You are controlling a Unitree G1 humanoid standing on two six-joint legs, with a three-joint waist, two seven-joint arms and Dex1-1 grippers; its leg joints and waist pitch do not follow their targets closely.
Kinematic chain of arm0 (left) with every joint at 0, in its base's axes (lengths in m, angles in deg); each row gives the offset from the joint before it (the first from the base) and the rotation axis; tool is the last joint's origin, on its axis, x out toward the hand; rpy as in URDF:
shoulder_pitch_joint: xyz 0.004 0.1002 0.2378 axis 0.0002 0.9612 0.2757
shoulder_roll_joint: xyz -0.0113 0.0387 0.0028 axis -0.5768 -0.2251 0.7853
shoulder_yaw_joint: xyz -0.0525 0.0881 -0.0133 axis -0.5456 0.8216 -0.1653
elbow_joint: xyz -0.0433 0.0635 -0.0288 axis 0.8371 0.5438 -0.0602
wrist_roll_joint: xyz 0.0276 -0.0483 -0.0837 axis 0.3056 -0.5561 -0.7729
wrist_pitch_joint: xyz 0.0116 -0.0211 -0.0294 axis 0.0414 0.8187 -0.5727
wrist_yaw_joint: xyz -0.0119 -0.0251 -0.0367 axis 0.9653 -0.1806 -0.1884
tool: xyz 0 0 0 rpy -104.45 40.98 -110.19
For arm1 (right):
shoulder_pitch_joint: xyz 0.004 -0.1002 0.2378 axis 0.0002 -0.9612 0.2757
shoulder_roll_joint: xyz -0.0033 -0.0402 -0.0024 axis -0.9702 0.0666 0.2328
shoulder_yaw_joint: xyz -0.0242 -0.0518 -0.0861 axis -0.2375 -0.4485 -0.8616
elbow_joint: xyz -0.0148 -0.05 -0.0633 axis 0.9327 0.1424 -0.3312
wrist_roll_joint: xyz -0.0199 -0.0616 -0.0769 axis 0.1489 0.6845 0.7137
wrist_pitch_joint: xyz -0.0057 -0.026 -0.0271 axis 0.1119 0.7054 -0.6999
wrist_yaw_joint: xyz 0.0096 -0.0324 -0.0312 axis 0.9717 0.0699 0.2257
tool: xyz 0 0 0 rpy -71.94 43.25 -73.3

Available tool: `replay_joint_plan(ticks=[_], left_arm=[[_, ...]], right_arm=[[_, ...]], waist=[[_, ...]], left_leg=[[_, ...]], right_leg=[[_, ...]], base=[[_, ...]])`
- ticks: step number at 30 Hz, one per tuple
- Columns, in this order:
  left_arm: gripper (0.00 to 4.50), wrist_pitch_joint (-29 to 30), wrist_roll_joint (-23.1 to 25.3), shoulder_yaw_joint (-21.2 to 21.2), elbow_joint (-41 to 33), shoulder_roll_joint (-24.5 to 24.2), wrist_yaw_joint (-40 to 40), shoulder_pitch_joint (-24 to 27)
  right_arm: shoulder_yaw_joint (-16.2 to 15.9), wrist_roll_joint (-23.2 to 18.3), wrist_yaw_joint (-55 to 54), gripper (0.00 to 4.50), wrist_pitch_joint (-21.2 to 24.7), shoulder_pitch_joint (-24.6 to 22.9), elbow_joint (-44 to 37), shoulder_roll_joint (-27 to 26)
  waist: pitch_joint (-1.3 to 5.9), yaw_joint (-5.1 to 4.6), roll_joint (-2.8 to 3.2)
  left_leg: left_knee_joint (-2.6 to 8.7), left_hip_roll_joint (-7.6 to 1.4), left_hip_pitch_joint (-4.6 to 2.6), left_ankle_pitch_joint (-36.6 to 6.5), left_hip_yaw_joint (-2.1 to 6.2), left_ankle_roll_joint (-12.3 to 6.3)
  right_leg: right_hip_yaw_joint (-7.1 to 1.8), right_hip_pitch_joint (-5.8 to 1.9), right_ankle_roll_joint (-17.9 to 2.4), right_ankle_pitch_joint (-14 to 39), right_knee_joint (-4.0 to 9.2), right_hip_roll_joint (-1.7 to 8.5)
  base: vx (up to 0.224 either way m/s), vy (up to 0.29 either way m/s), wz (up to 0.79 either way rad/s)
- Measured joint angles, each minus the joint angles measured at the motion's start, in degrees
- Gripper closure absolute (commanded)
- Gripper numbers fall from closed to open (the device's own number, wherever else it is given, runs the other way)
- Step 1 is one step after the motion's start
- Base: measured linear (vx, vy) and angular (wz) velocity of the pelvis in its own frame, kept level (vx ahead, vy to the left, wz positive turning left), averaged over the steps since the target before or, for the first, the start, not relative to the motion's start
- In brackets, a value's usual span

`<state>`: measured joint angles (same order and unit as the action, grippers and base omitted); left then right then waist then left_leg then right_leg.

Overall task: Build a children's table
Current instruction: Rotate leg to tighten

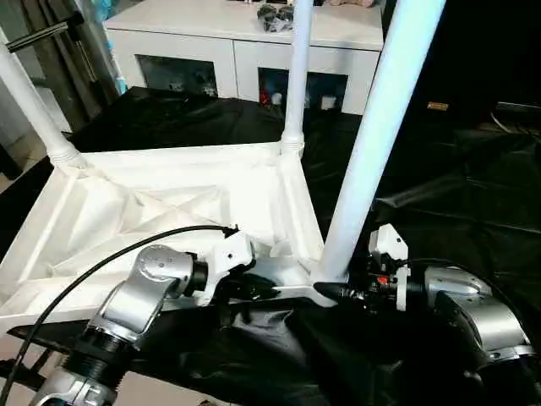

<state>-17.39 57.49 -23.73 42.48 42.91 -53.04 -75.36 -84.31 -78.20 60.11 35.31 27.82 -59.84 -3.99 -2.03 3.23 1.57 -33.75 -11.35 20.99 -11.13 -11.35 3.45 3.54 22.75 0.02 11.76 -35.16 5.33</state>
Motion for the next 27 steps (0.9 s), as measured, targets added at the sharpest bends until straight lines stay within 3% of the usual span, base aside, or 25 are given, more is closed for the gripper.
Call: replay_joint_plan(ticks=[4, 8, 10, 17, 21, 27], left_arm=[[4.50, 2.2, 3.7, -1.7, 5.6, 6.9, 12.8, -4.0], [4.50, 3.9, 4.1, -2.4, 7.5, 10.9, 19.3, -5.2], [4.50, 4.4, 4.1, -2.4, 7.5, 11.4, 20.1, -5.2], [4.50, 3.9, 4.4, -1.8, 6.2, 10.4, 18.6, -4.5], [4.50, 0.3, 2.7, -0.5, 3.2, 4.7, 10.9, -2.8], [4.50, -0.8, -0.5, 0.4, 0.6, -0.3, 0.6, -1.2]], right_arm=[[3.2, 5.0, -20.3, 1.72, -1.2, 5.8, 8.1, -8.9], [4.3, 6.6, -28.9, 1.73, -1.6, 8.5, 11.6, -12.5], [4.5, 7.2, -29.7, 1.18, -1.7, 8.9, 12.1, -13.0], [3.7, 8.2, -27.4, 0.58, -2.8, 8.7, 11.7, -12.5], [0.9, 6.7, -17.0, 0.58, -4.8, 6.5, 8.7, -7.5], [-1.1, 2.2, -1.9, 0.58, -1.7, 4.0, 3.0, -1.3]], waist=[[0.00, -1.37, -0.03], [0.10, -1.29, 0.24], [0.15, -1.26, 0.31], [0.14, -1.35, 0.27], [0.09, -1.28, 0.21], [-0.10, 0.31, -0.09]], left_leg=[[0.00, 0.05, -0.07, 0.1, 0.02, 0.17], [0.00, 0.10, -0.09, 0.1, 0.04, 0.17], [0.01, 0.10, -0.09, 0.1, 0.05, 0.17], [0.06, 0.07, 0.03, 0.1, 0.06, 0.17], [0.15, 0.00, 0.10, 0.1, 0.11, 0.16], [0.03, -0.04, 0.24, 0.3, 0.08, -0.19]], right_leg=[[-0.07, -0.02, 0.0, -0.2, 0.14, 0.01], [-0.12, -0.04, 0.1, -0.4, 0.21, 0.01], [-0.12, -0.06, 0.1, -0.4, 0.20, 0.01], [-0.08, 0.03, 0.1, -0.4, 0.19, -0.01], [0.00, 0.22, 0.2, -0.3, 0.21, -0.09], [0.05, 0.31, 0.2, -0.2, 0.18, -0.07]], base=[[-0.025, 0.002, -0.03], [0.000, 0.000, 0.00], [0.000, 0.000, 0.00], [0.000, 0.000, 0.00], [0.000, 0.000, 0.00], [0.000, 0.000, 0.00]])
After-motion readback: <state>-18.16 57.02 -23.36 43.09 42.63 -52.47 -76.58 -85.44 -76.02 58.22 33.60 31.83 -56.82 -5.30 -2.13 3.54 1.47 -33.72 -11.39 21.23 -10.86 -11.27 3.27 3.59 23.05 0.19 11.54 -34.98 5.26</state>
